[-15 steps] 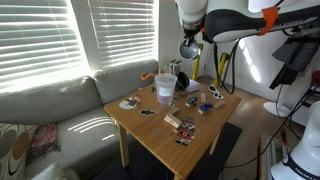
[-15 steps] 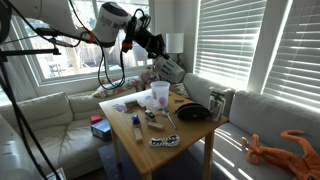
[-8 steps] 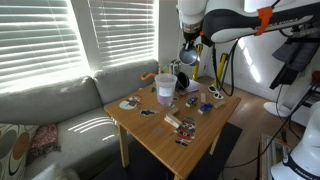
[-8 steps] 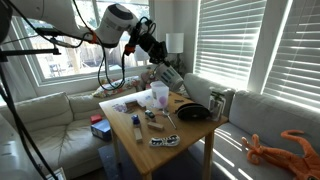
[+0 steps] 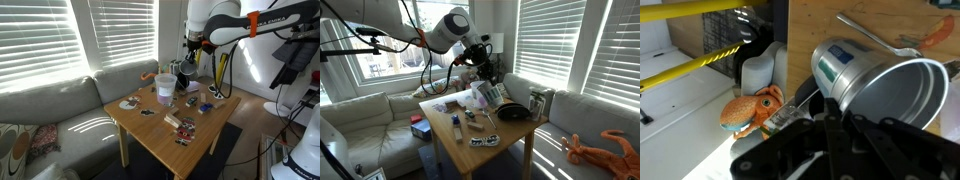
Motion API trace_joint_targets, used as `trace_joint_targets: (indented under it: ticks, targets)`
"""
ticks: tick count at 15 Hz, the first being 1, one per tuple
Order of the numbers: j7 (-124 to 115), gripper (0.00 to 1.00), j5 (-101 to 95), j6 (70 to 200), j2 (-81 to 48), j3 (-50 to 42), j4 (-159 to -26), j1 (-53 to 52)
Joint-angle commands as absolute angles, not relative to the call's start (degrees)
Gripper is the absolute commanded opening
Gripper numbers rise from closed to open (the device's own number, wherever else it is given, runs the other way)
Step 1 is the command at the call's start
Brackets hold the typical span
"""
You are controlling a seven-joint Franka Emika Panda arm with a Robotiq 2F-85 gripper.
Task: Lift the silver cup and pour its content into the white cup
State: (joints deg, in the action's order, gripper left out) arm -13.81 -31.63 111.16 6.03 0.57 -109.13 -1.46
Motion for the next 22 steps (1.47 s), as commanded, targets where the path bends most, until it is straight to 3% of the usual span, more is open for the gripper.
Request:
trace_joint_targets:
  ticks: [1,8,13,22]
  targets:
    - [-10.5,0.01,-25.6,114.5,9.8,-0.8,-113.5,0.3]
    - [-9.0,0.04,-22.7,111.8,8.9,-1.4,-113.2,2.1]
    - [-8.7,0.01,-21.9,111.7,9.1,-2.0,-113.8,2.7]
    - [-5.6,0.01,-16.7,118.1,10.6,-6.3,-120.5,5.6]
